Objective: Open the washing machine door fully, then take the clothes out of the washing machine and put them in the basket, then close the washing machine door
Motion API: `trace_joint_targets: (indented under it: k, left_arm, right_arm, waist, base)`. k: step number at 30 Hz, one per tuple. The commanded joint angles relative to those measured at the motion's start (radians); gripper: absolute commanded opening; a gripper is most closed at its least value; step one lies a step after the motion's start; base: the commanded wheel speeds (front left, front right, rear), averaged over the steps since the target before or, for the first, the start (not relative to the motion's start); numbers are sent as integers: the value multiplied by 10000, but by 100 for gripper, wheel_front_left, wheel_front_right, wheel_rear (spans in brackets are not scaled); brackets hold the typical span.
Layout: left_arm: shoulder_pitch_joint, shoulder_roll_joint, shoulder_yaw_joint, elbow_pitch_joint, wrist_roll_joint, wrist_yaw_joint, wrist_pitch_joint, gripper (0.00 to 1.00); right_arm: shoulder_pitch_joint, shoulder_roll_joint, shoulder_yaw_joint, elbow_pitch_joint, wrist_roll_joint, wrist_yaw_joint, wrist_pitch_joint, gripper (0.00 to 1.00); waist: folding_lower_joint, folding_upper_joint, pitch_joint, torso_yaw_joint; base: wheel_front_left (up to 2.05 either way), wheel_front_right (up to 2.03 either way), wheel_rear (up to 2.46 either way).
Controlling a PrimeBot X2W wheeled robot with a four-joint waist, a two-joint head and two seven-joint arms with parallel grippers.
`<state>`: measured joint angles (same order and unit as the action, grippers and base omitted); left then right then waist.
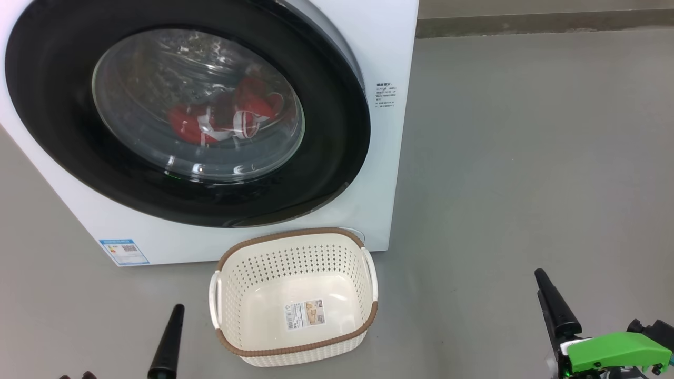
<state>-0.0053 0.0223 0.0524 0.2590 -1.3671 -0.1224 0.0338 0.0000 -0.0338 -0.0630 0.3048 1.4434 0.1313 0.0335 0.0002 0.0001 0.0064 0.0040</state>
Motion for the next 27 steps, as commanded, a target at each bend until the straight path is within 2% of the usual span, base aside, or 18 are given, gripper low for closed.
trace_joint_targets:
  k: [1, 14, 27]
  left_arm:
    - [-97, 151, 45, -333, 250, 23, -76, 100]
    - [53, 170, -283, -788, 2462, 385, -491, 100]
    - [198, 187, -548, -1111, 4312, 544, -874, 100]
  right_arm:
    - [-88, -181, 84, -307, -221, 0, -92, 100]
    - [35, -414, 460, -471, -2034, -1, -503, 100]
    - [163, -535, 713, -648, -3480, -1, -884, 100]
  waist:
    - [-1, -1, 1, 0]
    - [-2, -1, 1, 12]
    - [-2, -1, 21, 40]
  base:
    - [0, 0, 0]
    - [0, 0, 0]
    - [0, 0, 0]
